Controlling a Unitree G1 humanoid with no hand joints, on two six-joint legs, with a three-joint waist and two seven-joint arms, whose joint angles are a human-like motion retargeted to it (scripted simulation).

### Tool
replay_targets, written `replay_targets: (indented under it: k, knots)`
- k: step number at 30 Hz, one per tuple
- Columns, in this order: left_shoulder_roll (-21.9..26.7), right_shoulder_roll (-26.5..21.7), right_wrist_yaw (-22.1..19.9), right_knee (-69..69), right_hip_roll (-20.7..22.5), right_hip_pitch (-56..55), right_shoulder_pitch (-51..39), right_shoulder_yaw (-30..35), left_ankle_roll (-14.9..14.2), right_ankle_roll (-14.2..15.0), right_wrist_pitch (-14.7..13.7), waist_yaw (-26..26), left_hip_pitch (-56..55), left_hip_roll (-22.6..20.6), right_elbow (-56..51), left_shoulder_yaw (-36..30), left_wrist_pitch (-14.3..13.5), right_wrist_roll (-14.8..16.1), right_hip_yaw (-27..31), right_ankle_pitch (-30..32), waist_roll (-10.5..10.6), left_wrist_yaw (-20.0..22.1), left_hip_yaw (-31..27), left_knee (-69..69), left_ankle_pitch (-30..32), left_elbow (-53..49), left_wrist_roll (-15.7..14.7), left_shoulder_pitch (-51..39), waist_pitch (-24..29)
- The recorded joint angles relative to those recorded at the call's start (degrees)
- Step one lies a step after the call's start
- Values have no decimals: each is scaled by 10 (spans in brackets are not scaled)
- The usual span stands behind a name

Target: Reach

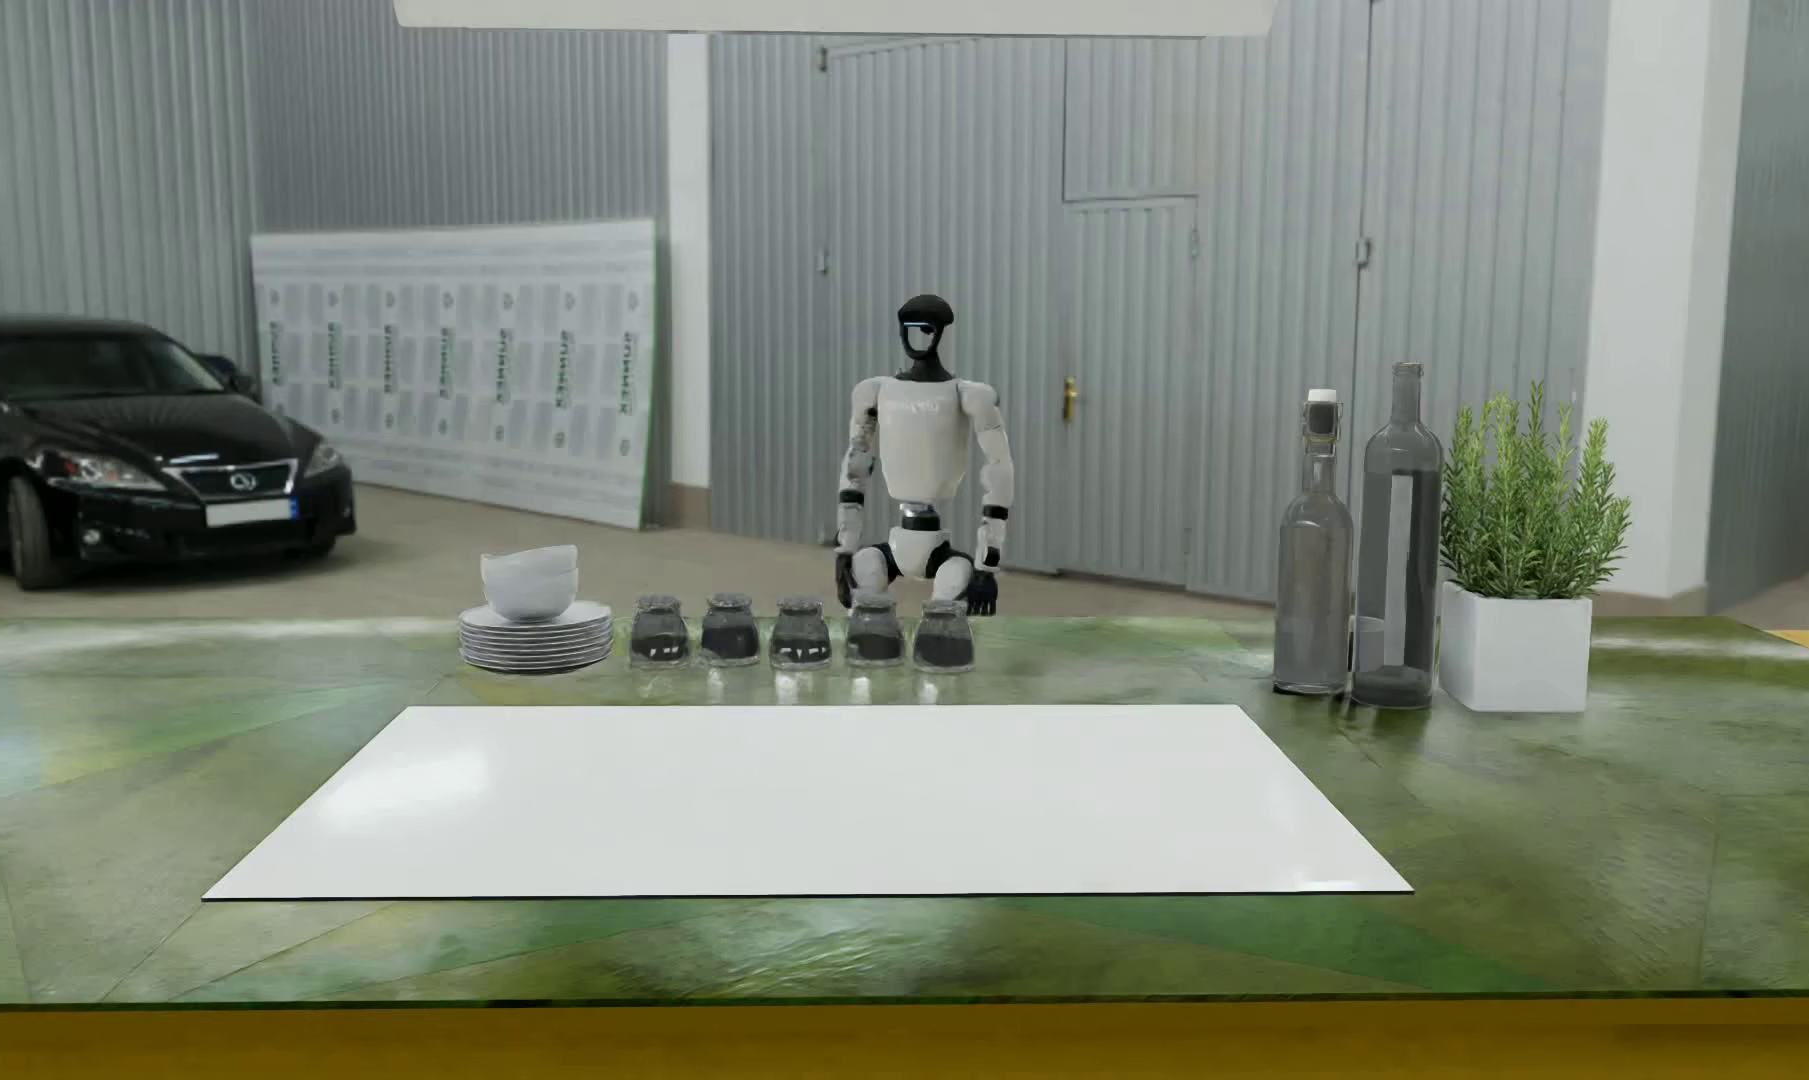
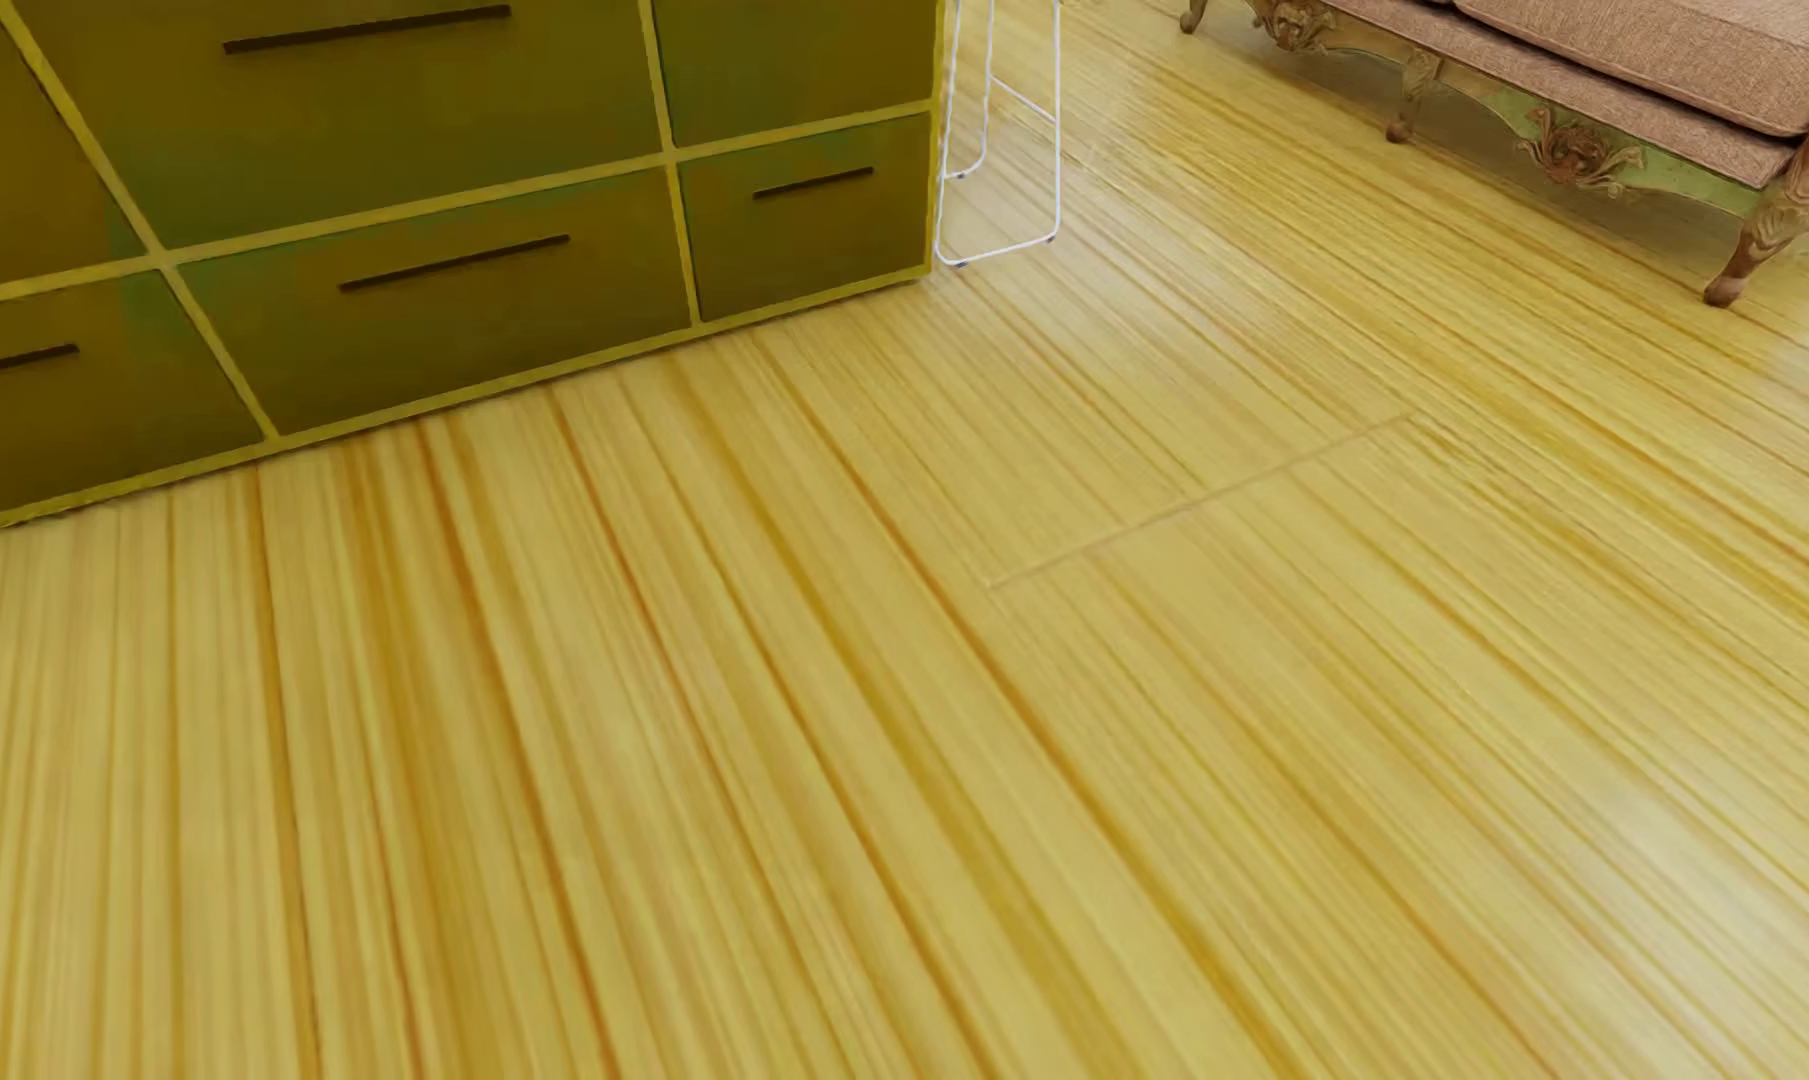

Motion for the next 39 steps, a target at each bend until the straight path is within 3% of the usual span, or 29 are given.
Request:
replay_targets:
  k: [2, 3, 5, 6, 8, 10, 11, 14, 16, 23, 24, 30, 39]
  knots:
    - [3, -5, 0, 2, 0, 0, 10, -26, 0, 0, 0, 1, 1, 0, -34, 4, 0, 0, 0, 0, -2, 0, 0, 0, 1, -3, 0, 1, 0]
    - [5, -10, 0, 2, 0, 1, 32, -90, 0, 0, 0, -3, 2, 0, -119, 12, 0, 0, 0, -2, -3, 0, 0, -1, 3, -12, 0, 8, -1]
    - [7, -61, 0, -2, 0, 2, 42, -224, 0, 0, 0, -22, 3, 3, -445, 20, 0, 0, 0, 5, -3, 0, 0, -2, 23, -14, 0, 25, -4]
    - [12, -88, 0, -1, 1, 1, -18, -296, 0, 0, 0, -38, 3, 5, -579, 28, 0, 0, 0, 10, -8, 0, 0, -4, 36, -14, 0, 38, -8]
    - [25, -154, 0, 6, 1, -1, -251, -465, 0, 0, 0, -49, 7, 7, -735, 8, 0, 0, 0, 7, -17, 0, 0, -12, 51, -4, 0, 38, -9]
    - [51, -265, 0, 7, 0, 0, -511, -562, 0, 0, 0, -26, 12, 7, -774, -32, 0, 0, 0, 18, -34, 0, 0, -17, 66, -3, 0, 16, -3]
    - [65, -319, 0, 38, 0, 0, -622, -577, 0, 0, 0, -13, 13, 6, -777, -38, 0, 0, 0, 45, -45, 0, 0, -18, 73, -8, 0, 6, 0]
    - [95, -433, 0, 7, 0, 1, -857, -498, 0, 0, 0, -4, 10, 5, -785, -18, 0, 0, 0, 11, -79, 0, 0, -16, 73, -14, 0, -6, -2]
    - [101, -464, 0, 4, 2, 3, -914, -446, 0, 0, 0, -17, 8, 7, -805, -5, 0, 0, 0, 10, -92, 0, 0, -14, 66, -14, 0, -2, -8]
    - [107, -500, 0, 4, 7, 7, -964, -354, 0, 0, 0, -14, 14, 11, -807, -13, 0, 0, 0, 11, -100, 0, 0, -15, 71, -8, 0, 14, -11]
    - [108, -502, 0, 31, 7, 6, -962, -350, 0, 0, 0, -14, 14, 10, -801, -11, 0, 0, 0, 34, -102, 0, 0, -15, 71, -6, 0, 15, -11]
    - [109, -516, 0, 32, 6, 2, -939, -314, 0, 0, 0, -14, 12, 11, -814, -19, 0, 0, 0, 42, -96, 0, 0, -17, 78, -10, 0, 18, -10]
    - [107, -506, 0, 32, 5, 5, -952, -327, 0, 0, 0, -17, 15, 9, -819, -22, 0, 0, 0, 32, -94, 0, 0, -17, 80, -19, 0, 8, -8]
